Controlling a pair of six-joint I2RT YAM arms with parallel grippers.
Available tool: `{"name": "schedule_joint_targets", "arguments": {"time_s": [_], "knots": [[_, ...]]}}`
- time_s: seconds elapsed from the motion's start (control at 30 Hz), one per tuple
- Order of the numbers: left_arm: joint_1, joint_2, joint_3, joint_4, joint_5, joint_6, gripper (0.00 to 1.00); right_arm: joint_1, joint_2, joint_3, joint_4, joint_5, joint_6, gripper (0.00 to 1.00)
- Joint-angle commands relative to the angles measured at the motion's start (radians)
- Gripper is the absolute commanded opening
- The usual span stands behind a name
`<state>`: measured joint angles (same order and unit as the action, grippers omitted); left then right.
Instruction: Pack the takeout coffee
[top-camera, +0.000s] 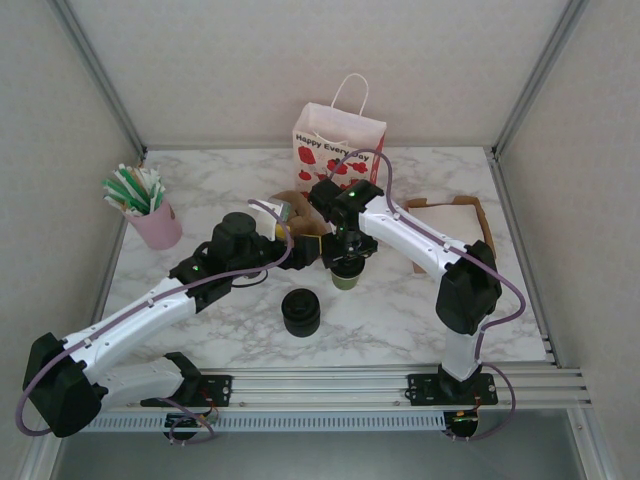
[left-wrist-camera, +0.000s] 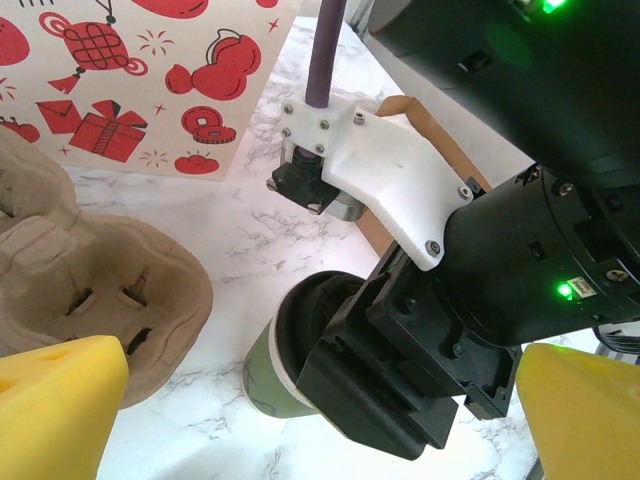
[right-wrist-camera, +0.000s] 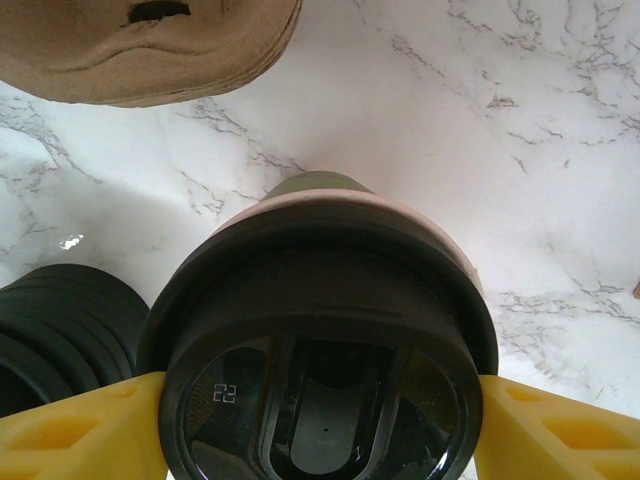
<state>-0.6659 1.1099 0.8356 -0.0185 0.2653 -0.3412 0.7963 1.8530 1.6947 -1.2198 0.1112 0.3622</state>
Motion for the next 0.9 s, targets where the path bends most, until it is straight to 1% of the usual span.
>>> {"name": "schedule_joint_targets", "arguments": {"time_s": [0.0, 0.87], "knots": [[0.005, 0.002, -0.007, 0.032, 0.013, -0.01, 1.0, 0.009, 0.008, -0.013, -0.012, 0.002, 0.008, 0.73], [0.005, 0.005, -0.009, 0.032, 0.017, -0.012, 1.0, 0.006, 0.03, -0.017, -0.004, 0.021, 0.01, 0.73]]}}
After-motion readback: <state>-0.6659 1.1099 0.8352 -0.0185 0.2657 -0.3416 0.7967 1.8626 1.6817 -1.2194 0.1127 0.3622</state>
